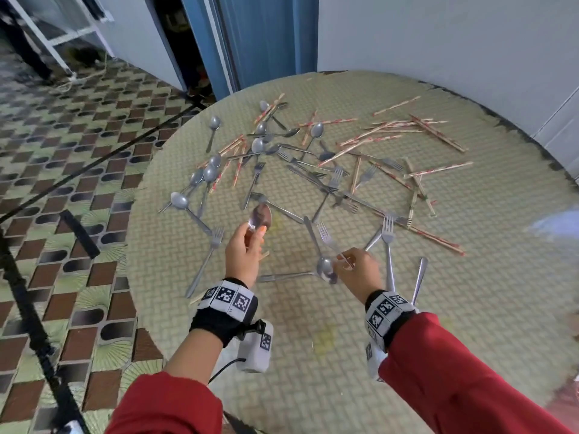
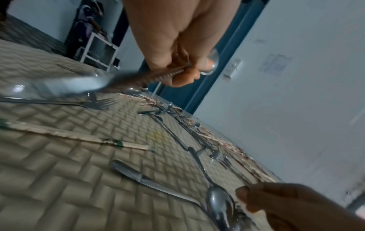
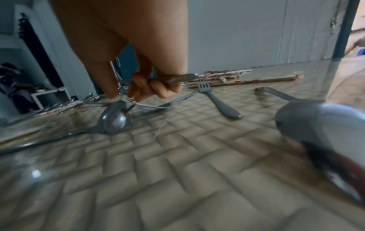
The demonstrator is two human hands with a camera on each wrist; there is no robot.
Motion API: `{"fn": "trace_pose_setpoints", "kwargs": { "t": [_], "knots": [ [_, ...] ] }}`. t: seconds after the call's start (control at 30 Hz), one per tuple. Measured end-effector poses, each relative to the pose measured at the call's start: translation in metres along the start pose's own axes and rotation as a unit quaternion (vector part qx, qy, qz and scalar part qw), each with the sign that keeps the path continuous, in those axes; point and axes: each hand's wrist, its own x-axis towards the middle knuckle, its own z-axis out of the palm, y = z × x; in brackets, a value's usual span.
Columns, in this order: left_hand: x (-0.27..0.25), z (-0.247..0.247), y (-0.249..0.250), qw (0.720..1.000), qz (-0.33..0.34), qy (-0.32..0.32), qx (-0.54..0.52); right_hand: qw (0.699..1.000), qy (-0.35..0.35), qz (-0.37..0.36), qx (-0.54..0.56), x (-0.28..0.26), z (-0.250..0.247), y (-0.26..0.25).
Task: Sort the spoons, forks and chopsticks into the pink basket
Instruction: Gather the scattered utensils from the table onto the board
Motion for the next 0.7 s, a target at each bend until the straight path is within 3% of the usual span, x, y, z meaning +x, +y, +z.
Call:
{"fn": "trace_pose_setpoints", "kwargs": {
  "t": [0.1,0.2,0.3,0.37,0.57,0.7],
  "knots": [
    [0.014,0.019,-0.001,0.986,0.006,-0.126,0.107,0.998,0.056,0.01,0.03,0.006,-0.009,0.005],
    [0.03,0.042,-0.002,0.951,0.047,-0.236,0.195,0.996,0.076,0.028,0.033,0.017,-0.021,0.012],
    [0.043,0.062,-0.005,0.897,0.114,-0.334,0.265,0.999,0.012,0.015,-0.039,0.028,-0.029,0.022],
    [0.052,0.072,-0.009,0.867,0.121,-0.39,0.285,0.993,-0.046,0.002,-0.105,0.031,-0.032,0.027],
    [0.075,0.092,-0.029,0.774,0.17,-0.482,0.373,0.969,-0.076,-0.031,-0.232,0.045,-0.036,0.03],
    [0.085,0.096,-0.038,0.739,0.222,-0.481,0.416,0.949,-0.076,-0.052,-0.301,0.052,-0.045,0.028]
  ]
}}
